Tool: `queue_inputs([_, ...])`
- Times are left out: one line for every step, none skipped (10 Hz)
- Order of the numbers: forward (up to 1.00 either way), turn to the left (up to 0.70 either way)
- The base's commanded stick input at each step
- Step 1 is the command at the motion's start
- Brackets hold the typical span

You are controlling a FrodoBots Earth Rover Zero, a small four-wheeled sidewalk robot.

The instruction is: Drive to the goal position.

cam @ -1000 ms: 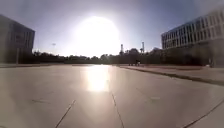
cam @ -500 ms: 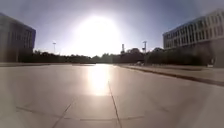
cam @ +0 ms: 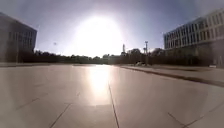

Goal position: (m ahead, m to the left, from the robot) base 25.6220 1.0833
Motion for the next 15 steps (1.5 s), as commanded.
queue_inputs([0.70,0.00])
queue_inputs([0.70,0.00])
queue_inputs([0.70,0.00])
queue_inputs([0.70,0.00])
queue_inputs([0.70,0.00])
queue_inputs([0.70,0.00])
queue_inputs([0.70,0.00])
queue_inputs([0.70,0.00])
queue_inputs([0.70,0.00])
queue_inputs([0.70,0.00])
queue_inputs([0.70,0.00])
queue_inputs([0.70,0.00])
queue_inputs([0.70,0.00])
queue_inputs([0.70,0.00])
queue_inputs([0.70,0.00])
